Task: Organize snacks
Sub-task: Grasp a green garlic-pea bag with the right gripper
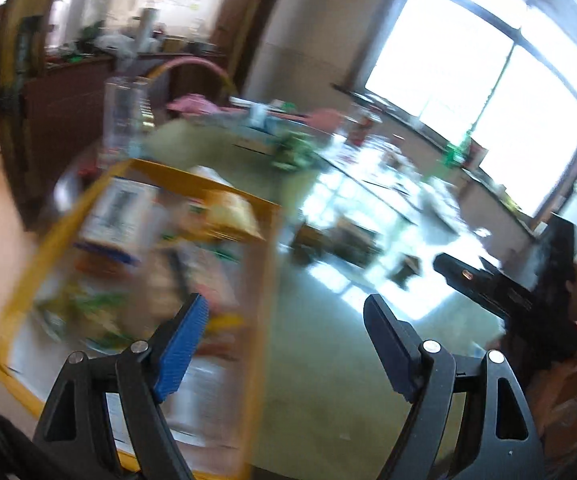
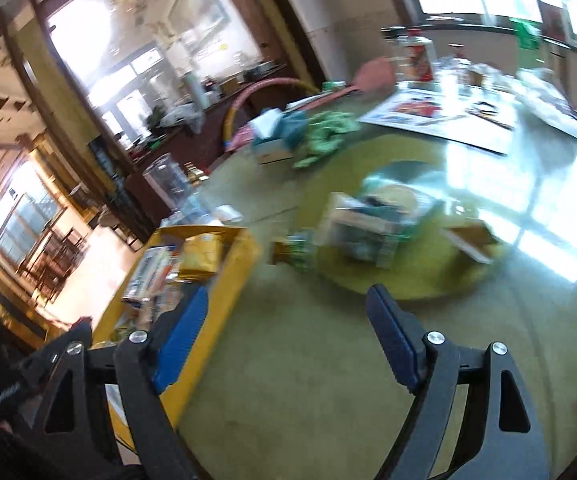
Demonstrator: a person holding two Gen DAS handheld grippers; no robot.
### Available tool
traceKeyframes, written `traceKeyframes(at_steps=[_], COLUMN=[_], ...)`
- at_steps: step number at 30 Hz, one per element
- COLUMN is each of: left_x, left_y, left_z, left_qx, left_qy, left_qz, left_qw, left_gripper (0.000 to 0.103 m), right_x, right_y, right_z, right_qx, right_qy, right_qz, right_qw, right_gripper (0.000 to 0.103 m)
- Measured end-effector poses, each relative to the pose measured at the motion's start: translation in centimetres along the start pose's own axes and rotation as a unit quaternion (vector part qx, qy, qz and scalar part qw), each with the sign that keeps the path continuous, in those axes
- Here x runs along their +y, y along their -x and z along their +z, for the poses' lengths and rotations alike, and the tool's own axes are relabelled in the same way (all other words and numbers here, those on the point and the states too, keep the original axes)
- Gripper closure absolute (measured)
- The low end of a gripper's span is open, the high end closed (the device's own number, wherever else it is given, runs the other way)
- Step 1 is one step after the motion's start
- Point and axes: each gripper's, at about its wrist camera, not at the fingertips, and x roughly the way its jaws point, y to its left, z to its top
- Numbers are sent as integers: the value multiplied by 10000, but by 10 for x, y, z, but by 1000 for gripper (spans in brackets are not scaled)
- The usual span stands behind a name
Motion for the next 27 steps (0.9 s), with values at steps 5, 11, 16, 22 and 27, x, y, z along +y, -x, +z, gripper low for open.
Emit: traceKeyframes(at_steps=[5,11,16,22,27], left_x=[-32,-50,-51,-46,-37], left_y=[-17,-30,-32,-35,-42], left_z=[-13,-25,-30,-30,-25], left_qx=[265,462,523,545,618], left_qy=[-125,-256,-230,-170,-58], left_qz=[-175,-199,-141,-97,-72], left_qw=[9994,9984,9983,9983,9980], left_gripper=[23,23,23,23,23], right_x=[-49,-98,-126,-141,-162], right_y=[20,27,3,-43,-76], right_z=[2,5,17,31,40], right_qx=[28,140,457,810,953], right_qy=[-281,-600,-1008,-1632,-2565], right_qz=[-145,-404,-376,-451,-597], right_qw=[9995,9973,9931,9822,9600], right_gripper=[21,21,23,32,35])
